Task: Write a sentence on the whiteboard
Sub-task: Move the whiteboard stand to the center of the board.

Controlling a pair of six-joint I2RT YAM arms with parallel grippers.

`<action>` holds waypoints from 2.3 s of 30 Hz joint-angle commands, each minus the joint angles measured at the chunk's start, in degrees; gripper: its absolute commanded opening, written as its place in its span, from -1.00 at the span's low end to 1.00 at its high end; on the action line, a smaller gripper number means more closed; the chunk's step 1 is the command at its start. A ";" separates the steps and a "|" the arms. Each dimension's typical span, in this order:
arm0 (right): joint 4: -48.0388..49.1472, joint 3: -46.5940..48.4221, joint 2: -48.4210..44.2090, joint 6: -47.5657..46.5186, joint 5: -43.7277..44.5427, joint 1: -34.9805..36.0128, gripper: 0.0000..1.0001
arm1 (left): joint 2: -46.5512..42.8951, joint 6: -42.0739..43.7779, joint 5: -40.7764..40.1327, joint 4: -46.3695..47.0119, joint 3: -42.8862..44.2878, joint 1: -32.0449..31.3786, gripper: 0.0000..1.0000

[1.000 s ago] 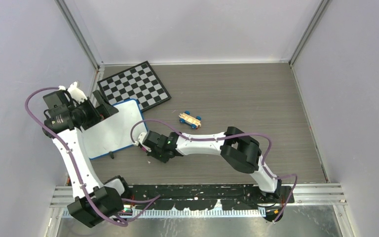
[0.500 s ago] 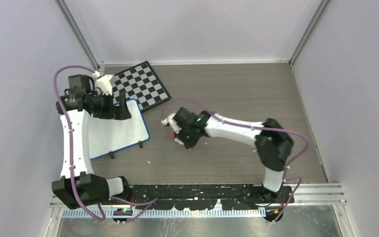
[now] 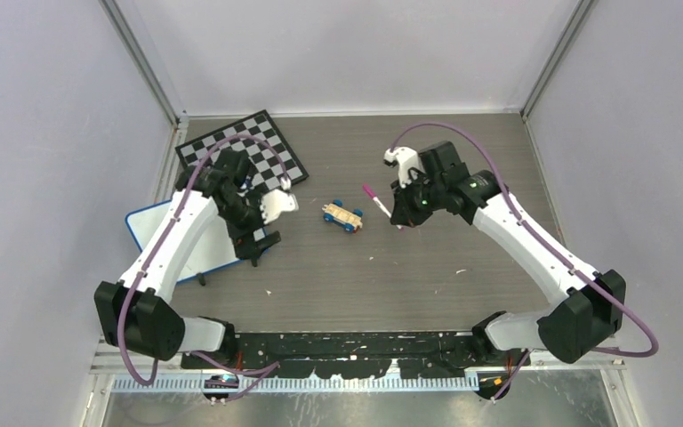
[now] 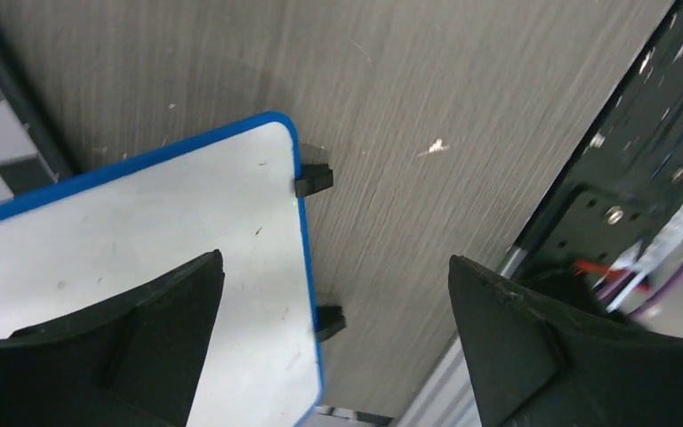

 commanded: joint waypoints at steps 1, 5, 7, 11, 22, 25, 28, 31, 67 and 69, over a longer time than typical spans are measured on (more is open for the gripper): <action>-1.49 -1.92 -2.43 -0.79 -5.41 -7.52 -1.00 | -4.38 25.50 1.06 2.59 -6.28 -1.47 0.96; -0.84 -2.58 -3.42 -0.34 -7.77 -15.04 -0.99 | -6.51 45.10 2.55 1.80 -11.85 -2.55 0.87; 0.14 -3.41 -3.98 0.70 -10.36 -19.01 -1.00 | -7.54 52.57 2.63 2.46 -14.78 -2.72 0.82; 1.60 -5.47 -5.61 1.61 -12.24 -23.56 -0.99 | -9.51 66.72 1.17 6.14 -21.36 -2.72 0.67; 2.54 -6.07 -7.63 3.18 -13.75 -26.28 -1.00 | -5.30 81.51 -3.39 15.16 -29.82 -2.72 0.08; 3.13 -5.84 -7.46 4.70 -16.26 -28.33 -0.99 | -4.03 82.92 -4.56 18.05 -30.90 -2.72 0.07; 3.88 -6.43 -7.73 5.59 -17.33 -30.02 -0.99 | -2.32 84.16 -6.25 19.33 -31.29 -2.72 0.01; 4.06 -6.67 -8.21 5.65 -17.79 -30.53 -1.00 | -0.40 84.90 -9.68 20.74 -31.62 -2.72 -0.10; 4.84 -5.73 -6.43 5.41 -20.66 -36.18 -0.99 | 27.14 83.08 -15.36 16.21 -1.33 -31.87 -1.00; 4.82 -5.47 -6.46 5.48 -20.75 -37.07 -0.99 | 30.20 82.97 -15.24 16.00 2.20 -33.42 -1.00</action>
